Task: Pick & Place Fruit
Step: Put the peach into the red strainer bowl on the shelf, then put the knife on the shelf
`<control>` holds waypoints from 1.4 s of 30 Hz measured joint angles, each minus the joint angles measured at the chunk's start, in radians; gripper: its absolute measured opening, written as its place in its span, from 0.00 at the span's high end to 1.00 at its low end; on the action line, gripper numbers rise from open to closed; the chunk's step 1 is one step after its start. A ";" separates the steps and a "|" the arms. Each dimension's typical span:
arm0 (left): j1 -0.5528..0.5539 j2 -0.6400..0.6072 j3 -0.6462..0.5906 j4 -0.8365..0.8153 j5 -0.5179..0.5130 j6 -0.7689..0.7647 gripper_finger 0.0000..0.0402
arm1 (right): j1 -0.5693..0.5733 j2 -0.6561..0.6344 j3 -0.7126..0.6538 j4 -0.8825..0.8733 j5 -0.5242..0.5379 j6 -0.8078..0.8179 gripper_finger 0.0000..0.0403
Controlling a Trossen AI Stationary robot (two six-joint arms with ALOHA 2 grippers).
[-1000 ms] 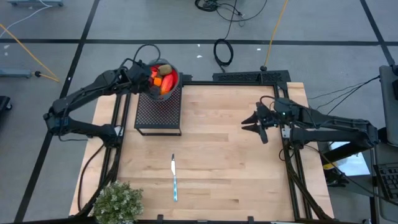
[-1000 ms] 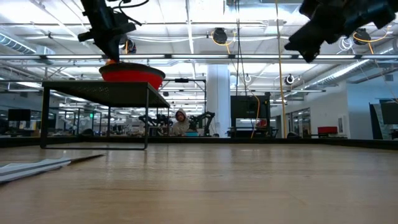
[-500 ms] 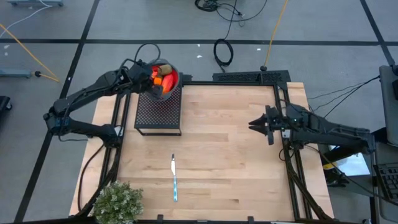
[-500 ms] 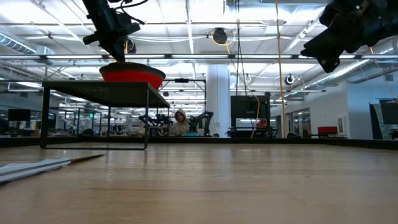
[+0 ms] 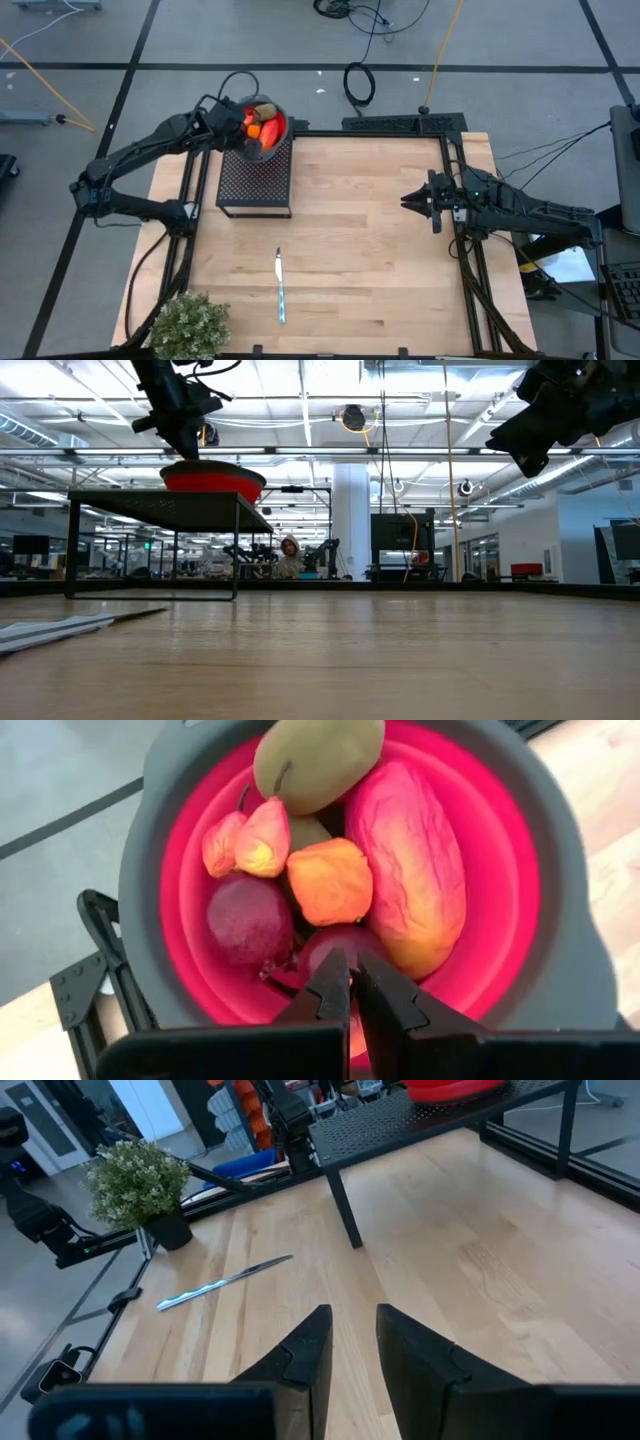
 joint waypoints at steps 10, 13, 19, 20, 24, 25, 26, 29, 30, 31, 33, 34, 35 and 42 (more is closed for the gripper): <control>0.000 0.012 -0.002 -0.020 -0.021 -0.002 0.98 | 0.000 0.000 0.000 0.000 0.000 0.000 0.82; 0.000 0.012 -0.002 -0.020 -0.023 -0.001 0.94 | 0.000 0.000 0.000 0.000 0.000 0.001 0.82; 0.000 0.012 -0.002 -0.019 -0.069 0.011 0.76 | 0.000 0.000 0.000 0.000 0.000 0.002 0.82; 0.000 0.011 -0.002 -0.019 -0.083 0.011 0.73 | 0.000 0.000 0.000 0.000 0.000 0.002 0.82; -0.004 -0.010 0.023 -0.019 -0.073 0.027 0.61 | 0.000 0.000 0.000 0.000 0.000 0.002 0.82; -0.009 -0.019 0.035 -0.018 -0.059 0.031 0.59 | 0.000 0.000 0.000 0.000 0.000 0.002 0.82; -0.017 -0.026 0.050 -0.019 -0.049 0.029 0.58 | 0.000 0.000 0.000 0.000 0.000 0.002 0.82; -0.054 -0.043 0.091 -0.016 -0.045 0.027 0.56 | 0.000 0.000 0.000 0.000 -0.001 -0.017 0.82; -0.068 -0.048 0.101 -0.017 -0.044 0.026 0.56 | 0.000 0.000 0.000 -0.002 -0.002 -0.035 0.82; -0.083 -0.052 0.112 -0.017 -0.044 0.022 0.56 | 0.000 0.000 0.000 -0.004 -0.003 -0.052 0.82; -0.117 -0.064 0.129 -0.017 -0.044 0.016 0.58 | 0.000 0.000 0.000 -0.005 -0.003 -0.095 0.82; -0.135 -0.070 0.136 -0.017 -0.040 0.008 0.59 | 0.000 0.000 0.000 -0.005 -0.003 -0.116 0.82; -0.156 -0.073 0.142 -0.017 -0.037 -0.001 0.60 | 0.000 0.000 0.000 -0.005 -0.003 -0.134 0.82; -0.306 -0.082 0.147 -0.019 0.033 -0.036 0.71 | 0.000 0.000 0.000 -0.005 -0.003 -0.157 0.82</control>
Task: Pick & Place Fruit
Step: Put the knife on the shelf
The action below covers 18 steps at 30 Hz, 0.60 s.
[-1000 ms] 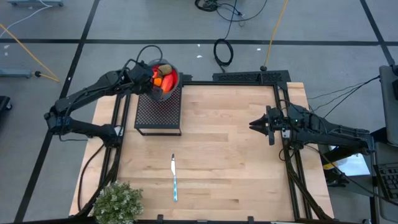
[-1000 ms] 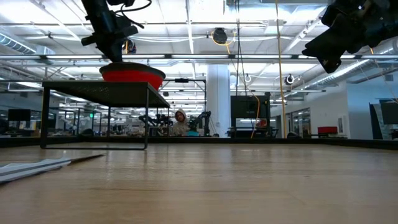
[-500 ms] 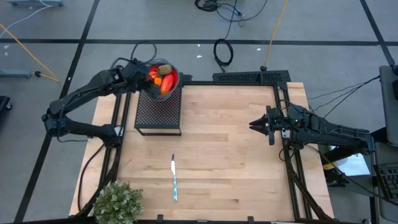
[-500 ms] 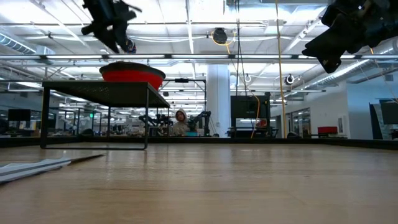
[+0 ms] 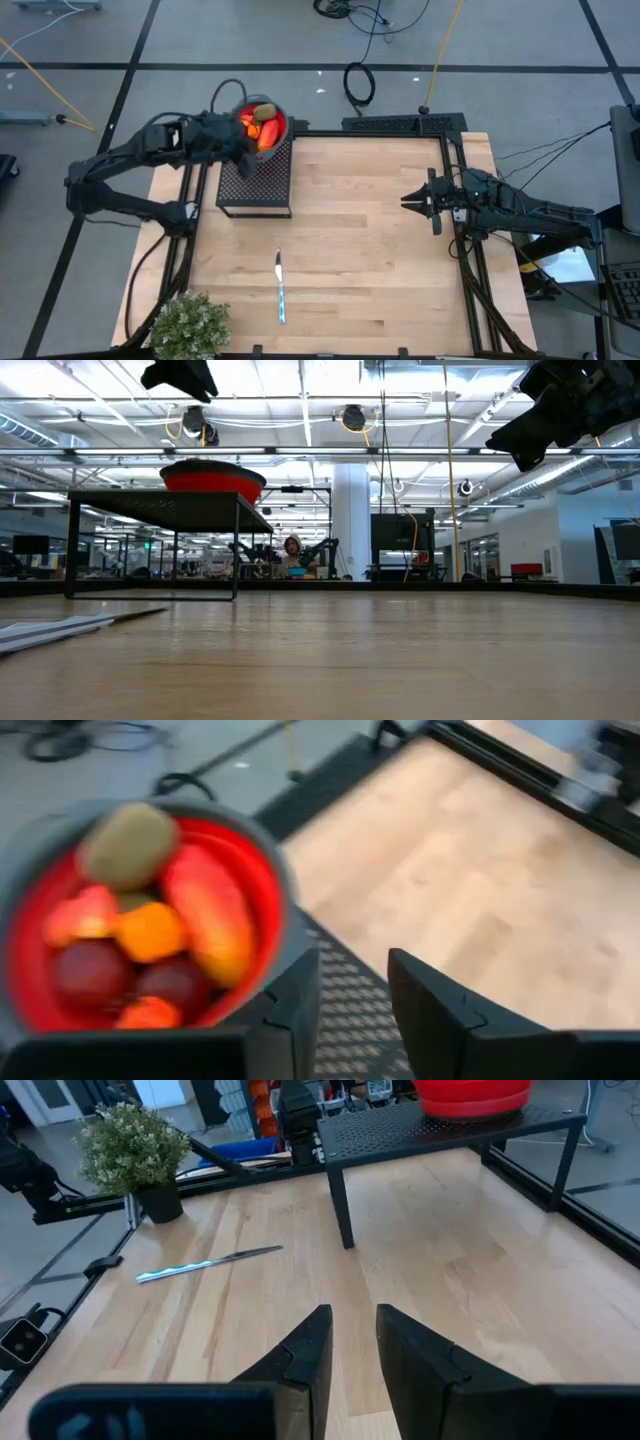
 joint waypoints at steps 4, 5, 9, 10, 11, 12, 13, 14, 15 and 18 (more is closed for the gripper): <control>-0.085 0.002 0.000 0.000 0.031 -0.022 0.76 | 0.000 0.000 0.000 0.000 0.007 -0.004 0.82; -0.106 0.002 0.000 0.000 0.032 -0.041 0.77 | 0.000 0.000 0.000 0.000 0.020 -0.002 0.82; -0.185 0.002 0.000 0.000 0.032 -0.115 0.82 | 0.000 -0.012 0.000 -0.031 0.061 0.010 0.82; -0.203 0.002 0.000 0.000 0.032 -0.133 0.83 | 0.000 -0.017 0.000 -0.043 0.078 0.017 0.82; -0.221 0.002 0.000 0.000 0.032 -0.154 0.84 | 0.000 -0.023 0.001 -0.060 0.095 0.026 0.82; -0.238 0.002 0.000 0.000 0.032 -0.178 0.86 | 0.000 -0.029 0.001 -0.080 0.110 0.034 0.82; -0.255 0.002 0.000 0.000 0.032 -0.203 0.87 | 0.000 -0.035 0.001 -0.093 0.127 0.040 0.82; -0.271 0.002 0.000 0.000 0.032 -0.229 0.88 | 0.000 -0.041 0.001 -0.095 0.134 0.044 0.82; -0.287 0.003 0.000 0.000 0.032 -0.256 0.90 | 0.000 -0.046 0.001 -0.090 0.135 0.044 0.82; -0.334 0.022 0.000 0.000 0.031 -0.347 0.94 | 0.000 -0.070 0.001 -0.090 0.146 0.012 0.82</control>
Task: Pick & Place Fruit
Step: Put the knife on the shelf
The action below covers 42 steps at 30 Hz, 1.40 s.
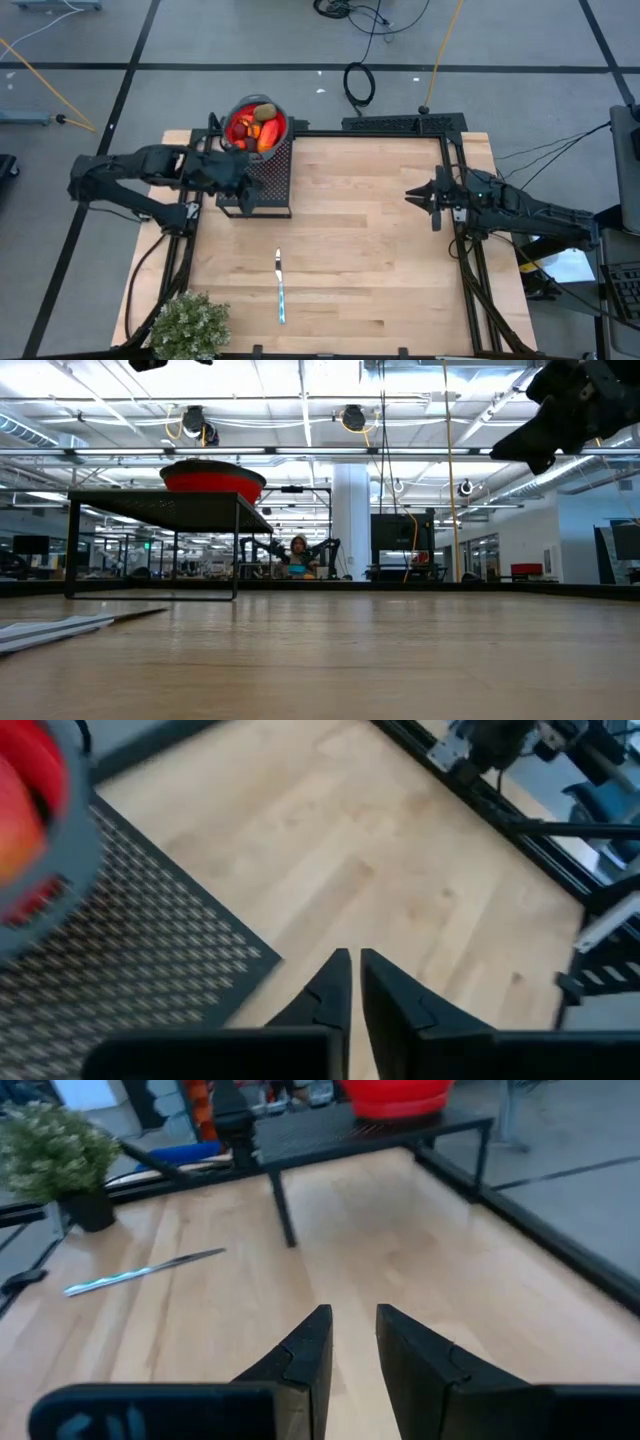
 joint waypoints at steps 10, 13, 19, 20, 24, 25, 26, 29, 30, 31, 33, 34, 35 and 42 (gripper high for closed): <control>-0.140 0.121 0.000 0.008 -0.004 -0.250 0.98 | 0.000 -0.109 -0.062 0.044 0.063 -0.041 0.82; -0.158 0.167 0.000 0.016 0.008 -0.349 0.99 | 0.000 -0.148 -0.098 0.065 0.061 -0.038 0.82; -0.209 0.256 0.000 0.034 0.047 -0.564 1.00 | 0.000 -0.218 -0.168 0.100 0.059 -0.022 0.82; -0.219 0.270 0.000 0.034 0.056 -0.602 1.00 | 0.000 -0.228 -0.178 0.099 0.059 -0.021 0.82; -0.264 0.329 0.000 0.032 0.068 -0.740 0.99 | 0.000 -0.259 -0.206 0.099 0.059 -0.021 0.82; -0.275 0.341 0.000 0.033 0.083 -0.778 0.99 | 0.000 -0.264 -0.211 0.099 0.059 -0.021 0.82; -0.286 0.356 0.000 0.034 0.096 -0.819 1.00 | 0.000 -0.266 -0.214 0.098 0.059 -0.021 0.82; -0.323 0.401 0.000 0.042 0.131 -0.937 0.99 | 0.000 -0.269 -0.217 0.099 0.059 -0.021 0.82; -0.333 0.415 0.000 0.051 0.143 -0.969 0.99 | 0.000 -0.269 -0.217 0.099 0.059 -0.022 0.82; -0.346 0.431 0.000 0.058 0.151 -0.997 0.99 | 0.000 -0.269 -0.217 0.099 0.059 -0.025 0.82; -0.369 0.460 0.000 0.068 0.175 -1.055 1.00 | 0.000 -0.269 -0.217 0.099 0.059 -0.034 0.82; -0.381 0.476 0.000 0.071 0.186 -1.086 1.00 | 0.000 -0.269 -0.217 0.099 0.059 -0.035 0.82; -0.391 0.489 0.000 0.074 0.194 -1.116 0.99 | 0.000 -0.269 -0.217 0.099 0.059 -0.037 0.82; -0.459 0.569 0.000 0.132 0.197 -1.274 1.00 | 0.000 -0.269 -0.217 0.098 0.056 -0.040 0.82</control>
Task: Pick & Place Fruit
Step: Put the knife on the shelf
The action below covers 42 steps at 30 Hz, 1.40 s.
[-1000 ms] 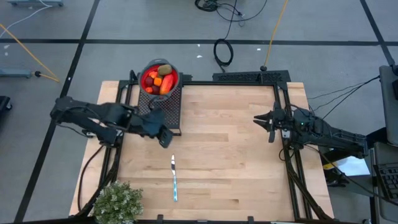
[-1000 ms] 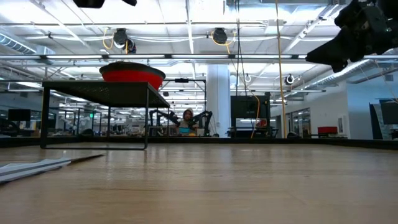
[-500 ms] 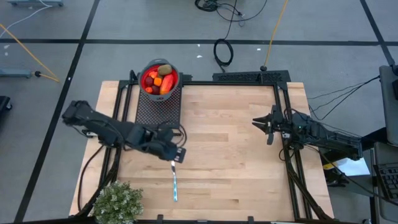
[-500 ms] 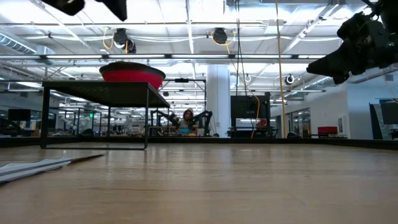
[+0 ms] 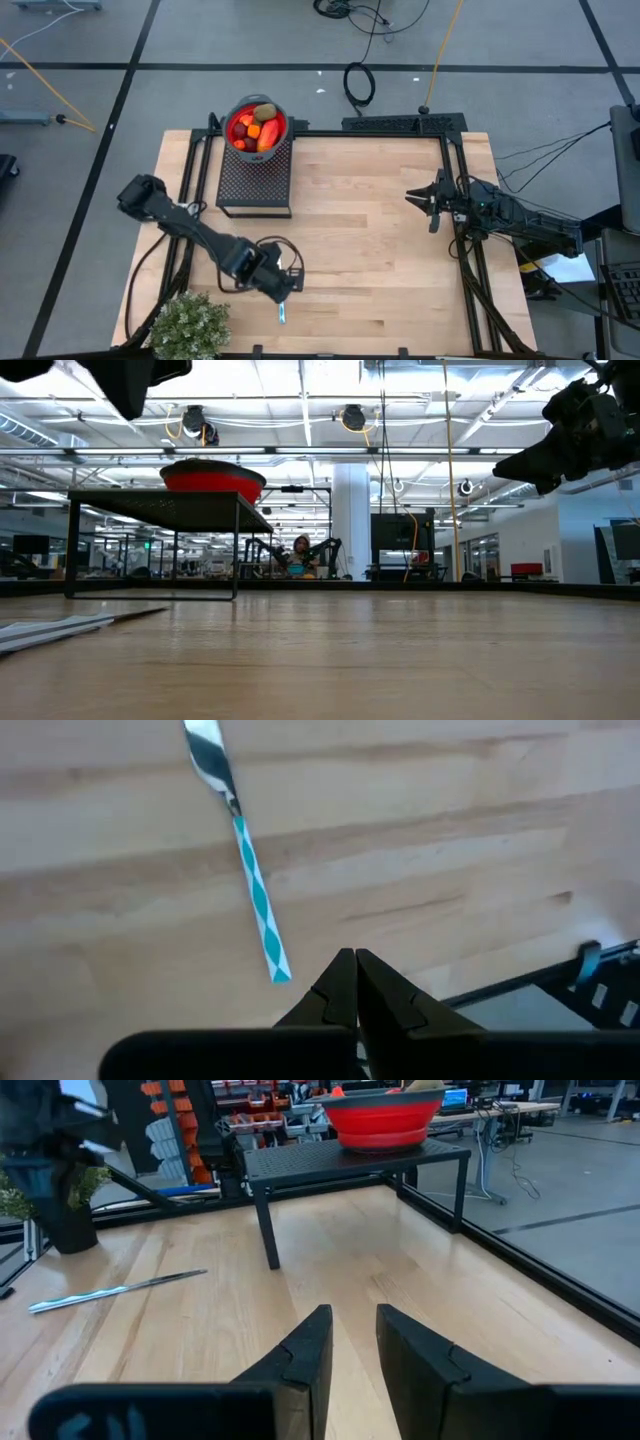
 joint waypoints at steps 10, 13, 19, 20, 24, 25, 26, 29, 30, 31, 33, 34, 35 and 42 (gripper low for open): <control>-0.044 0.092 0.000 0.040 0.001 -0.078 0.96 | 0.000 0.000 0.000 -0.003 -0.001 0.000 0.82; -0.049 0.124 0.000 0.052 0.001 -0.076 0.96 | 0.000 0.000 0.000 -0.003 -0.001 0.002 0.82; -0.049 0.186 0.000 0.078 0.001 -0.046 0.92 | 0.000 0.000 0.000 -0.005 -0.001 0.003 0.82; -0.049 0.194 0.000 0.089 0.005 -0.032 0.90 | 0.000 0.000 0.000 -0.005 -0.001 0.003 0.82; -0.049 0.216 0.000 0.100 0.018 -0.038 0.80 | 0.000 0.000 0.000 -0.005 -0.001 0.003 0.82; -0.049 0.218 0.000 0.099 0.022 -0.055 0.77 | 0.000 0.000 0.000 -0.005 -0.001 0.003 0.82; -0.050 0.219 0.000 0.095 0.025 -0.068 0.75 | 0.000 0.000 0.000 -0.005 -0.001 0.003 0.82; -0.050 0.219 0.000 0.078 0.040 -0.079 0.67 | 0.000 0.000 0.000 -0.005 -0.001 0.003 0.82; -0.050 0.219 0.000 0.071 0.041 -0.081 0.65 | 0.000 0.000 0.000 -0.006 -0.001 0.003 0.82; -0.050 0.219 0.000 0.062 0.042 -0.090 0.63 | 0.000 0.000 0.000 -0.006 -0.001 0.001 0.82; -0.050 0.219 0.000 0.046 0.043 -0.118 0.59 | 0.000 0.000 0.000 -0.006 -0.001 0.000 0.82; -0.050 0.219 -0.001 0.042 0.043 -0.132 0.58 | 0.000 0.000 0.000 -0.006 -0.001 0.000 0.82; -0.050 0.224 -0.002 0.043 0.043 -0.141 0.56 | 0.000 0.000 0.000 -0.006 -0.001 0.000 0.82; -0.052 0.293 -0.004 0.057 0.059 -0.150 0.49 | 0.000 0.000 0.000 -0.007 -0.001 0.000 0.82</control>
